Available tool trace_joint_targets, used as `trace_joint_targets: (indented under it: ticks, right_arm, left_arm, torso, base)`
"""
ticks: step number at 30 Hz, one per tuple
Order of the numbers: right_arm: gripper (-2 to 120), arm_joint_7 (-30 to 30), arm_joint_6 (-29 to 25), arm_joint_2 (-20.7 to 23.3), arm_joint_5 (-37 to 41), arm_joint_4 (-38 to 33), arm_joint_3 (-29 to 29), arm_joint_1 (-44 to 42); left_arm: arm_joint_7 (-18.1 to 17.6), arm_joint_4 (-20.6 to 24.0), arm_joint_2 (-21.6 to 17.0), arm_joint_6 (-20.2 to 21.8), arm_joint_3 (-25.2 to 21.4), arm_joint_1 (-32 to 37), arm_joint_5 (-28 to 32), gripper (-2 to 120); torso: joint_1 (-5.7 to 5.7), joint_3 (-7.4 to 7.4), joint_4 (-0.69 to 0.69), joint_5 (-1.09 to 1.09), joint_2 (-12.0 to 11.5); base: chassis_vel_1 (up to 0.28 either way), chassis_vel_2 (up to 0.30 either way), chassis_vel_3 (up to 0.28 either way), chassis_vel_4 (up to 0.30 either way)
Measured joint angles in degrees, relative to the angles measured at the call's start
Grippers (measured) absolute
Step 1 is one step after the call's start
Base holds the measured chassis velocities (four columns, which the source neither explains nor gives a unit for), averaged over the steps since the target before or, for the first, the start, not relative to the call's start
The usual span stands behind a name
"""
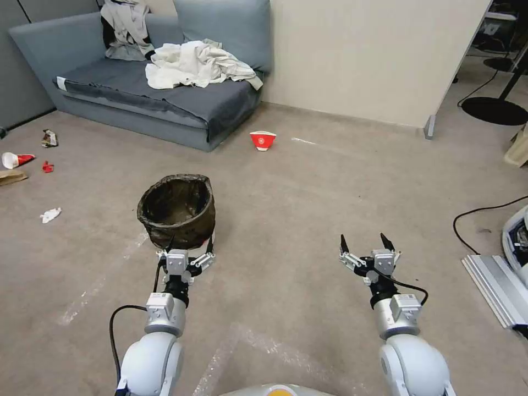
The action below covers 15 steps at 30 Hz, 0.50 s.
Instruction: Pick up the trash can from the floor.
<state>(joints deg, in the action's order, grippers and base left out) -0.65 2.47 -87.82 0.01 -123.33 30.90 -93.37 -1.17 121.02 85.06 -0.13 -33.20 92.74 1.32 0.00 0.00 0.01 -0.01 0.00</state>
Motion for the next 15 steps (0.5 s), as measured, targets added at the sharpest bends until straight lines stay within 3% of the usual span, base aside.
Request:
trace_joint_targets:
  ticks: [2,4,6,8,9,12,15]
  right_arm:
    - [99,-0.42,1.26,-0.98,0.01,-4.38,-0.36,-2.27]
    - [99,-0.5,1.51,-1.16,0.01,-5.17,-0.41,-2.68]
    - [100,-1.08,3.28,-2.43,0.03,-11.16,-0.86,-5.78]
    - [100,-1.13,3.45,-2.57,0.03,-11.75,-0.9,-6.09]
    - [100,-1.89,5.02,-2.86,0.19,-14.58,-1.21,-7.36]
    - [100,-3.07,7.68,-1.45,0.56,-15.79,-1.29,-7.81]
    - [100,-3.08,8.06,-0.97,0.61,-15.89,-1.04,-7.81]
  left_arm:
    - [-0.82,4.14,-0.57,-0.16,-1.09,2.46,0.88,100]
    - [-0.98,5.09,-0.69,-0.19,-1.33,3.03,1.09,100]
    - [-2.04,10.69,-1.51,-0.38,-2.8,6.41,2.32,100]
    - [-2.15,11.26,-1.58,-0.4,-2.95,6.75,2.44,100]
    - [-2.75,14.28,-1.98,-0.5,-3.73,8.55,3.1,100]
    - [-3.94,20.56,-2.85,-0.72,-5.4,12.35,4.48,100]
    - [-4.46,22.29,-3.38,-0.5,-6.16,14.14,5.14,100]
  torso:
    - [0.0,0.0,0.0,0.01,0.0]
    - [0.0,0.0,0.0,0.0,0.0]
    - [0.0,0.0,-0.01,0.0,0.0]
    - [0.0,0.0,-0.01,0.01,0.0]
    - [0.0,0.0,-0.03,-0.02,0.0]
    - [0.0,-0.01,0.0,0.02,0.0]
    - [0.0,0.0,0.0,0.02,0.0]
  base:
    - [0.0,0.0,0.0,0.0]
    - [0.0,0.0,0.0,0.0]
    - [0.0,0.0,0.0,0.0]
    - [0.0,0.0,0.0,0.0]
    - [0.0,0.0,0.0,0.0]
    - [0.0,0.0,0.0,0.0]
    - [0.0,0.0,0.0,0.0]
